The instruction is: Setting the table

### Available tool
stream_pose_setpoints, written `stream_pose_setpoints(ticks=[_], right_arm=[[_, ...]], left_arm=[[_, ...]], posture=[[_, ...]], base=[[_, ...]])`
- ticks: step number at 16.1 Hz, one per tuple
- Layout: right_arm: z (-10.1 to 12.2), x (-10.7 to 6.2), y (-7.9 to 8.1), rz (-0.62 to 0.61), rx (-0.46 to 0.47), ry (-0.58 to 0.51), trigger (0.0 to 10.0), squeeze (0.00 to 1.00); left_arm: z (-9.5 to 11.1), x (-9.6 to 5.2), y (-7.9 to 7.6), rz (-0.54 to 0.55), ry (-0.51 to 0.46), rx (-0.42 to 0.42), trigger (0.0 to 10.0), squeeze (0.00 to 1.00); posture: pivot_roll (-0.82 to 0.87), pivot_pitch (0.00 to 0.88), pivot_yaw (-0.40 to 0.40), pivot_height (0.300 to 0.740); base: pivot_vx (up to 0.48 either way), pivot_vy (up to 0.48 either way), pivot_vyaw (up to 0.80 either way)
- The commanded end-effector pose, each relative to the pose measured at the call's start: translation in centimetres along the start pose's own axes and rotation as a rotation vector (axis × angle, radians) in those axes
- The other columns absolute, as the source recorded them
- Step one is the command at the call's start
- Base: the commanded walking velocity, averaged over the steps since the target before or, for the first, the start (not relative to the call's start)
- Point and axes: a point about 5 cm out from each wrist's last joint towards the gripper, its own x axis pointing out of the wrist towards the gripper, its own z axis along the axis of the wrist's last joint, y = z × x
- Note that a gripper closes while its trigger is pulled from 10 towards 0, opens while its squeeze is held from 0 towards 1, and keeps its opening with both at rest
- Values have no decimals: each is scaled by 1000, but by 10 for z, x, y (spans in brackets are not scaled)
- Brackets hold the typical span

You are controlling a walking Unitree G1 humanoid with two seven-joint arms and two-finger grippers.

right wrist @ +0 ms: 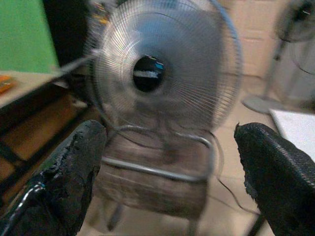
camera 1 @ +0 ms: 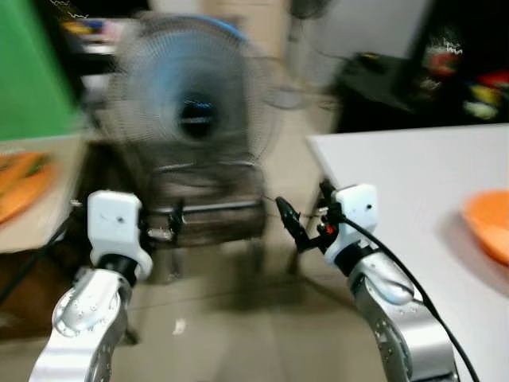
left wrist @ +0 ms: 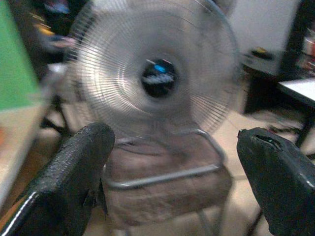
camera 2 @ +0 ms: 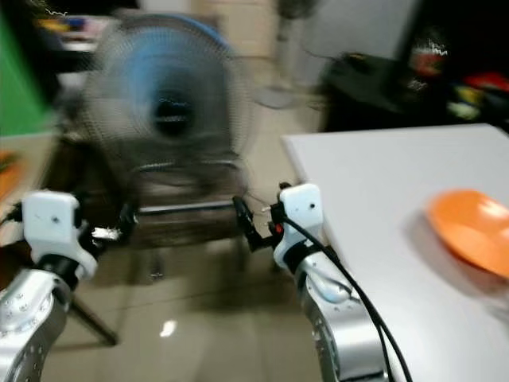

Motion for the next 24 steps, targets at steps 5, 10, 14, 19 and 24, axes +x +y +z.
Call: stream_pose_setpoints(ticks=[5, 10, 14, 19, 24], right_arm=[[-1, 6, -3, -26, 21, -3, 10000, 1000], [-6, 5, -11, -35, 77, 30, 10000, 1000], [-10, 7, -10, -16, 88, 85, 10000, 0], [-10, 11, -13, -51, 116, 77, 10000, 0], [-7, 18, -16, -82, 112, 80, 10000, 0]], left_arm=[[-1, 0, -3, -28, 6, 8, 10000, 0], [-2, 0, -4, -20, 5, -7, 10000, 0], [-2, 1, -5, -14, 11, -4, 10000, 0], [-1, 2, -2, -30, 13, 12, 10000, 0], [-1, 4, -5, -64, 17, 8, 10000, 0]], posture=[[123, 0, -9, 740], [119, 0, -14, 740], [123, 0, -13, 740], [125, 0, -4, 740], [125, 0, 8, 740]], base=[[0, 332, 800], [0, 196, 640], [0, 0, 0], [111, 0, 125], [322, 0, 383]])
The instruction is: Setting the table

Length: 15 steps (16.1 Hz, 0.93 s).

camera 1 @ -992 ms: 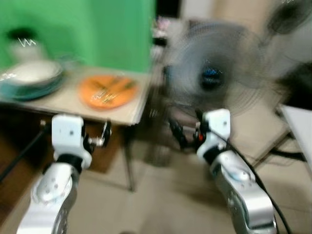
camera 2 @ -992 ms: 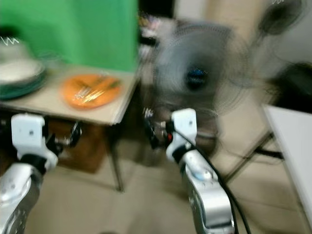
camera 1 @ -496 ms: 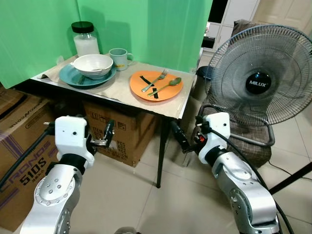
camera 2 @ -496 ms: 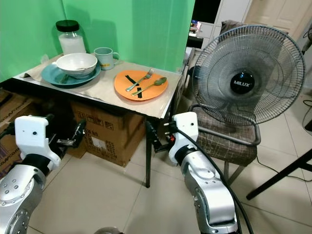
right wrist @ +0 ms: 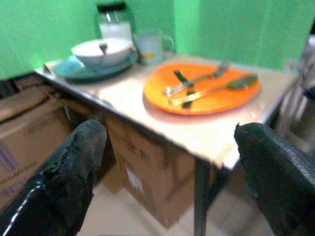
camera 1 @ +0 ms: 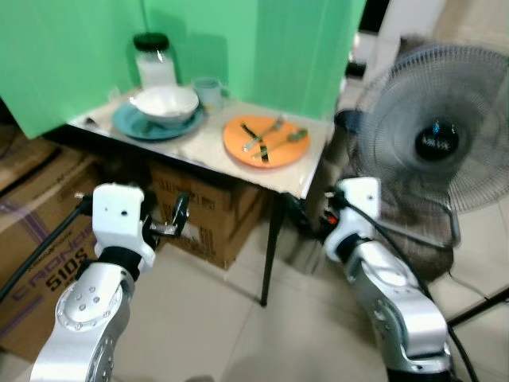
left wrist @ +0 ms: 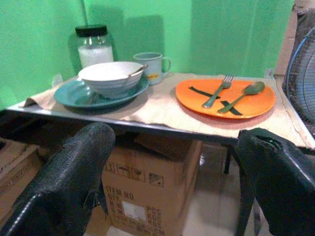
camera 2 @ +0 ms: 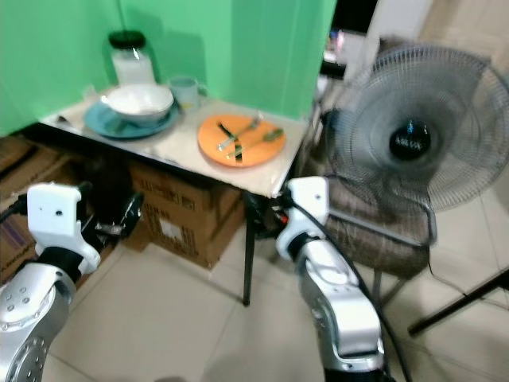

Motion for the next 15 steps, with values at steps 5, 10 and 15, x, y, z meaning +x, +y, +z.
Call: stream_pose_setpoints(ticks=[5, 10, 15], right_arm=[[-4, 3, -7, -29, 6, 28, 10000, 0], [-3, 8, -3, 3, -23, 16, 10000, 0], [0, 9, 1, 39, -16, 7, 10000, 0]], left_arm=[[-1, -1, -3, -56, 21, 5, 10000, 0], [1, -5, -2, -52, 22, 11, 10000, 0], [1, -7, -4, -63, 31, 8, 10000, 0]], posture=[[139, 0, 7, 740], [170, 0, -8, 740], [164, 0, -19, 740]], base=[[321, 0, 0], [322, 0, 0], [318, 0, 0]])
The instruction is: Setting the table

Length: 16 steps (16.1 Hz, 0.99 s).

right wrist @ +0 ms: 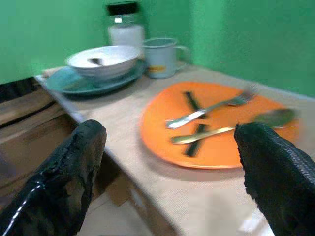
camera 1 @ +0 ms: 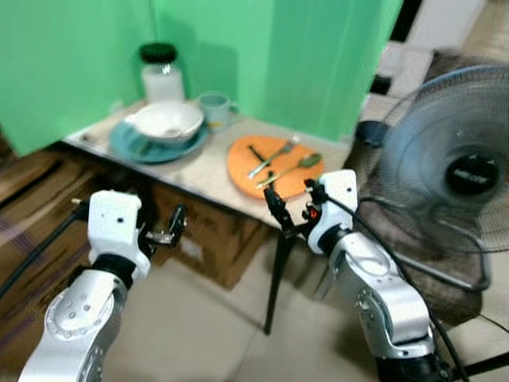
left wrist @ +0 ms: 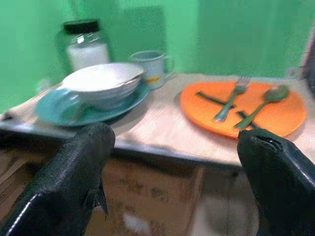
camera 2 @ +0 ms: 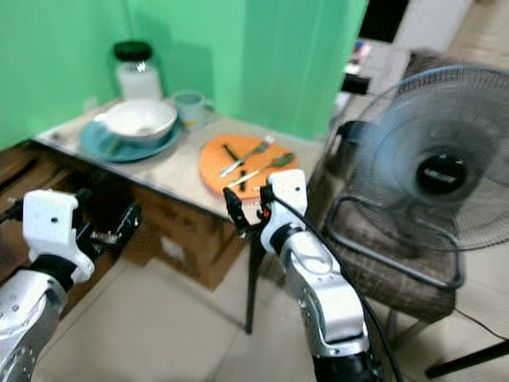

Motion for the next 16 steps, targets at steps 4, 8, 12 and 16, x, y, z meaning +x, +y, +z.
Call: stream_pose_setpoints(ticks=[4, 8, 12, 16], right_arm=[[-1, -2, -9, -22, 7, 11, 10000, 0], [-2, 0, -11, -43, 26, 26, 10000, 0], [-3, 0, -12, -55, 48, 32, 10000, 0], [-4, -4, -18, -99, 70, 33, 10000, 0]], left_arm=[[0, 1, -6, -44, 9, -5, 10000, 0], [0, 2, -7, -56, 12, -3, 10000, 0], [0, 3, -7, -75, 13, 3, 10000, 0], [0, 9, -11, -123, 14, 9, 10000, 0]], posture=[[164, 0, -17, 740], [166, 0, -15, 740], [158, 0, 0, 740], [128, 0, 32, 740]], base=[[319, 0, 0], [312, 0, 0], [308, 0, 0], [307, 0, 0]])
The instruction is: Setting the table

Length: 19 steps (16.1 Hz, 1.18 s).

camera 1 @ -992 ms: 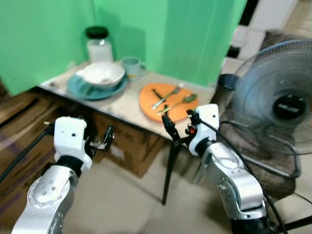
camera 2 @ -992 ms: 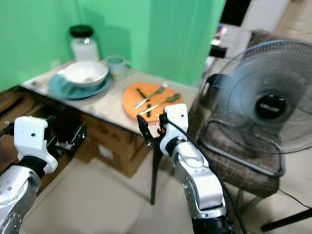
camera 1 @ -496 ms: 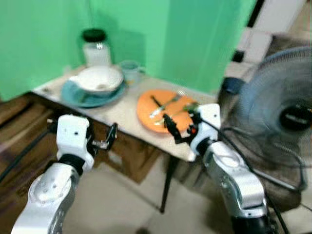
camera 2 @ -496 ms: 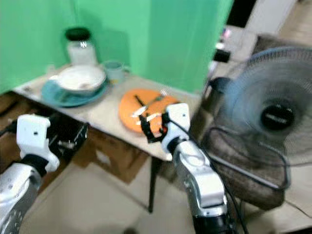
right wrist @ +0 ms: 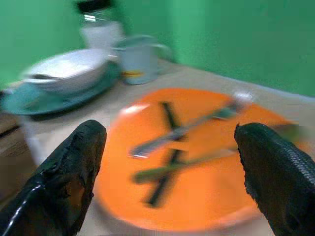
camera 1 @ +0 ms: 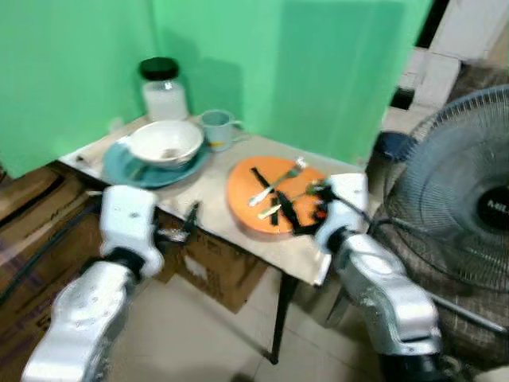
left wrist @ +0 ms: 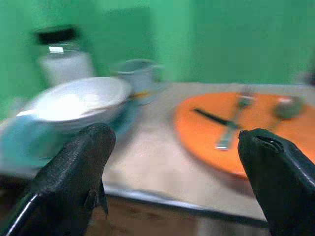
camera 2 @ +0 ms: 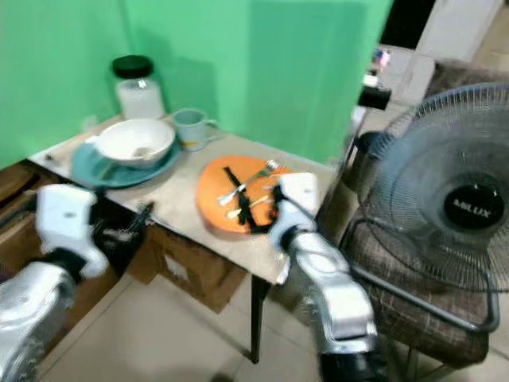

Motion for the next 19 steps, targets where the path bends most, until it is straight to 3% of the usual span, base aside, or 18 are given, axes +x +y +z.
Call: stream_pose_setpoints(ticks=[1, 7, 8, 9, 12, 15, 19], right_arm=[[4, -1, -1, -22, 6, -16, 10000, 0], [5, -10, -19, -111, -38, -4, 10000, 0], [6, -10, -23, -118, -29, -17, 10000, 290], [8, -10, -28, -126, -16, -21, 10000, 1000], [8, -9, -40, -155, 20, 1, 10000, 1000], [-1, -5, -52, -242, 73, 78, 10000, 1000], [-11, 10, -51, -252, 269, 179, 10000, 1000]], left_arm=[[1, 3, 2, -12, -3, 8, 10000, 0], [1, 15, -8, -178, -46, 5, 10000, 0], [-2, 17, -8, -209, -32, 46, 10000, 0], [-4, 22, -7, -237, -29, 85, 10000, 0], [-18, 31, -3, -308, 6, 126, 10000, 0], [-24, 30, -4, -355, 22, 142, 10000, 0], [-30, 17, -5, -386, 14, 140, 10000, 0]], posture=[[114, 0, 47, 740], [66, 0, 58, 740], [64, 0, 52, 740], [61, 0, 45, 740], [49, 0, 34, 740], [43, 0, 33, 740], [61, 0, 19, 740]], base=[[304, 0, 0], [195, 0, 0], [0, 0, 0], [0, 0, 0], [0, 0, 0], [0, 0, 0], [0, 0, 0]])
